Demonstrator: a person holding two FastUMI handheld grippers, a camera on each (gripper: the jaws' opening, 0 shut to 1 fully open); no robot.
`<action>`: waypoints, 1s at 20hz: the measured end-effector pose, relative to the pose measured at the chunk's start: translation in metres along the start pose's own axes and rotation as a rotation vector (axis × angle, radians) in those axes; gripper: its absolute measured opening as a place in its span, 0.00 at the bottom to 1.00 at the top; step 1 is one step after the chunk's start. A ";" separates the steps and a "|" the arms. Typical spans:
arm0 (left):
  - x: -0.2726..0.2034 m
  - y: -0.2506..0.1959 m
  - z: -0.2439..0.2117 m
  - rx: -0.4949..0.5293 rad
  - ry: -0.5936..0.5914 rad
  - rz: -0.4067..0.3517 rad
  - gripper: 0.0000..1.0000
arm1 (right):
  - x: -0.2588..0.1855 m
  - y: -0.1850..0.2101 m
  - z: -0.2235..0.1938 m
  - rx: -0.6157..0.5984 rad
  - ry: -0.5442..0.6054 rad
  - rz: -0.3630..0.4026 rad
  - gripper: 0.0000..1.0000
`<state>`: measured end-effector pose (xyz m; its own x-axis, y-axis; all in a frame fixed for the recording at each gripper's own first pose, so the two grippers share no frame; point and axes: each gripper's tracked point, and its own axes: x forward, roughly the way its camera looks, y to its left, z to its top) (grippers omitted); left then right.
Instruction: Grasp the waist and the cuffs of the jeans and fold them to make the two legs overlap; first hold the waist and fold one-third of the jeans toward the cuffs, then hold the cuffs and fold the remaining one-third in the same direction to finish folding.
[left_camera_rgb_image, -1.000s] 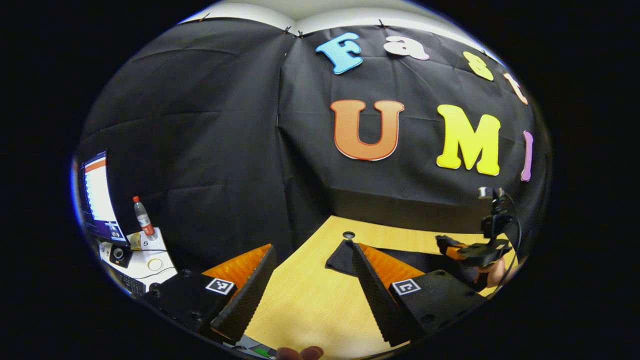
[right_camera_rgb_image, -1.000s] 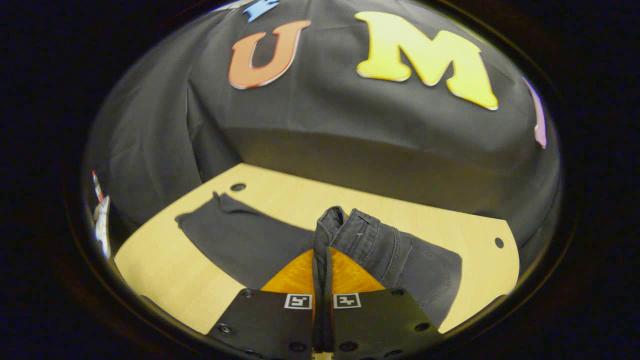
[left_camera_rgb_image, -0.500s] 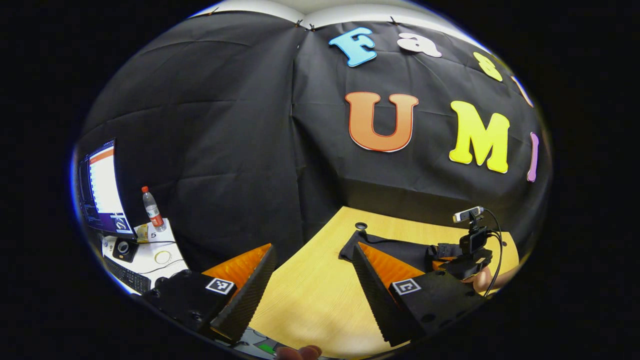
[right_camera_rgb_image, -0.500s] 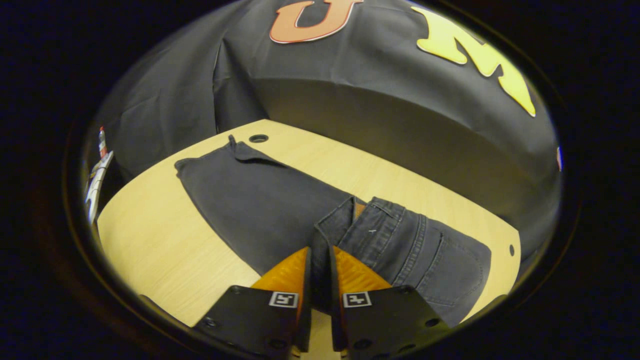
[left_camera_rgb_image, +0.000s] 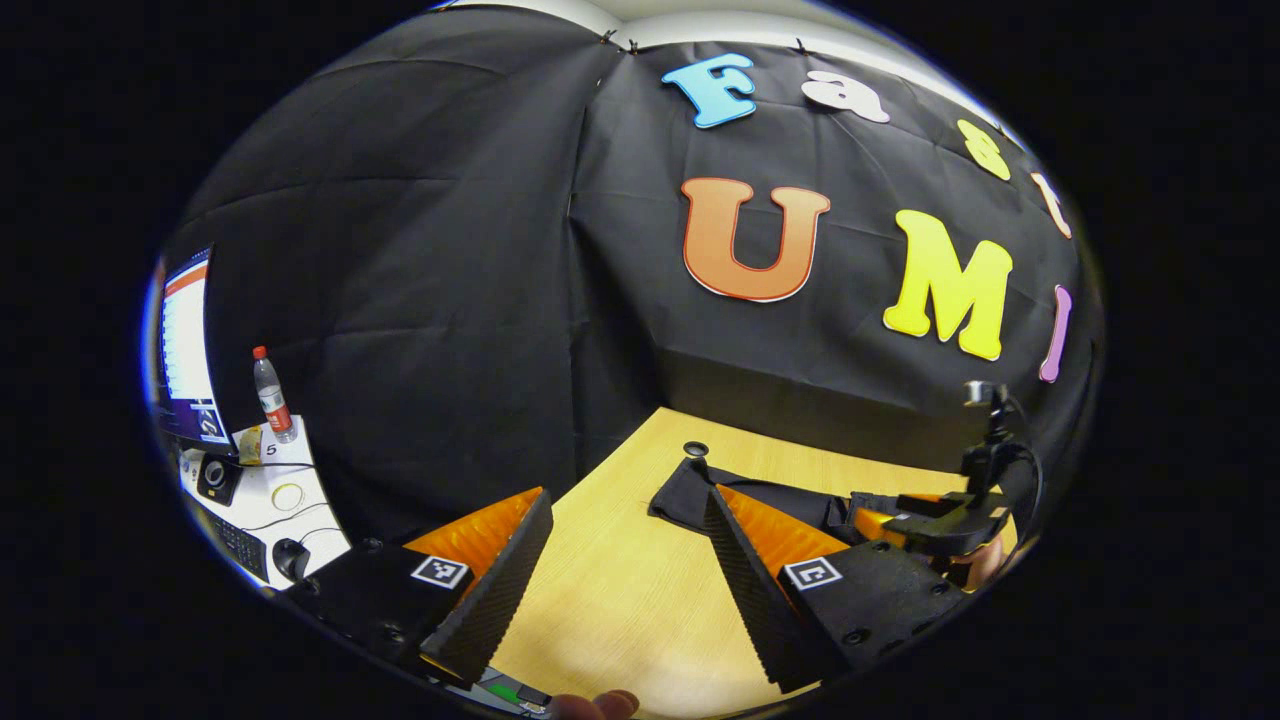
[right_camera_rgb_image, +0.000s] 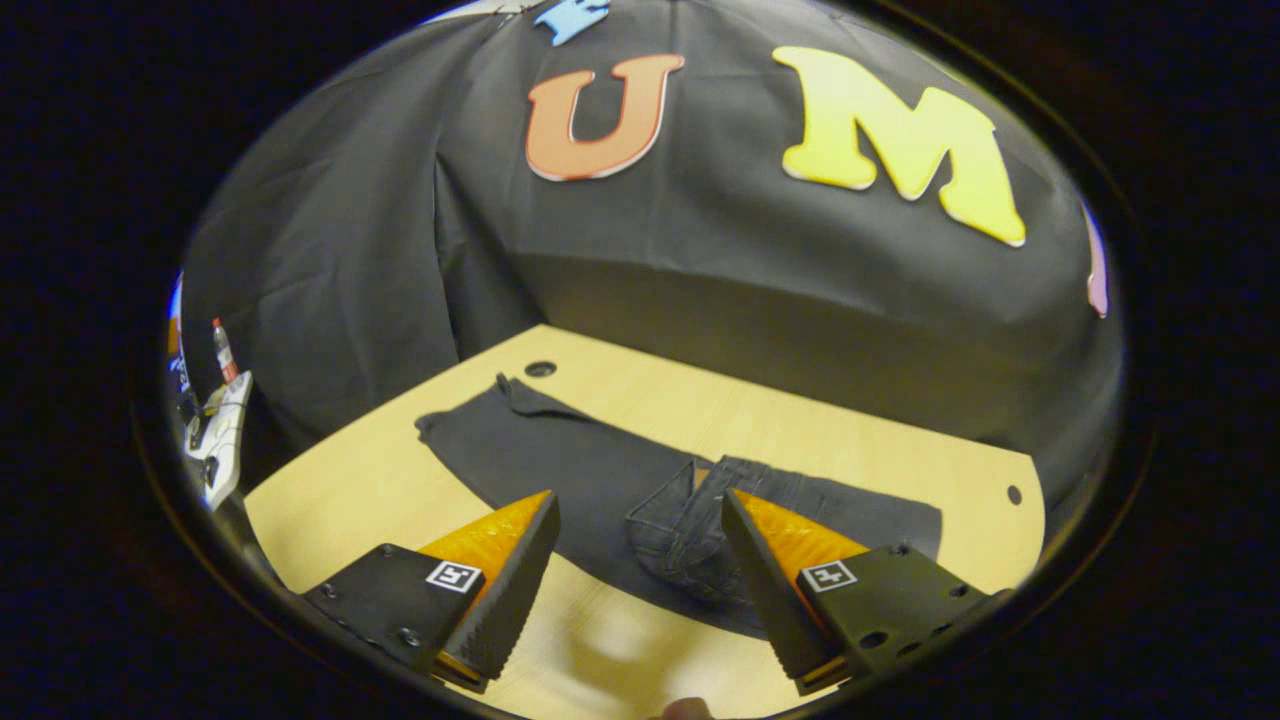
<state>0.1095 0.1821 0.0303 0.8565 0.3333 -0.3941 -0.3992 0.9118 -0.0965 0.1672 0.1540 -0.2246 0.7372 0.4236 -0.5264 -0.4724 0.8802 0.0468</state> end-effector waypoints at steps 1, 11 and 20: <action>0.004 0.002 -0.007 -0.008 0.010 -0.007 0.98 | -0.017 0.000 0.011 0.003 -0.025 0.008 0.99; 0.098 -0.064 -0.092 -0.655 0.264 -0.213 0.98 | -0.172 -0.080 0.058 -0.015 -0.090 -0.067 0.99; 0.196 -0.075 -0.139 -1.045 0.413 -0.212 0.98 | -0.216 -0.198 0.014 0.074 0.002 -0.318 0.99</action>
<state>0.2621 0.1463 -0.1669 0.8435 -0.0836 -0.5306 -0.5017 0.2300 -0.8339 0.1077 -0.1086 -0.1082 0.8412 0.1243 -0.5262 -0.1821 0.9815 -0.0592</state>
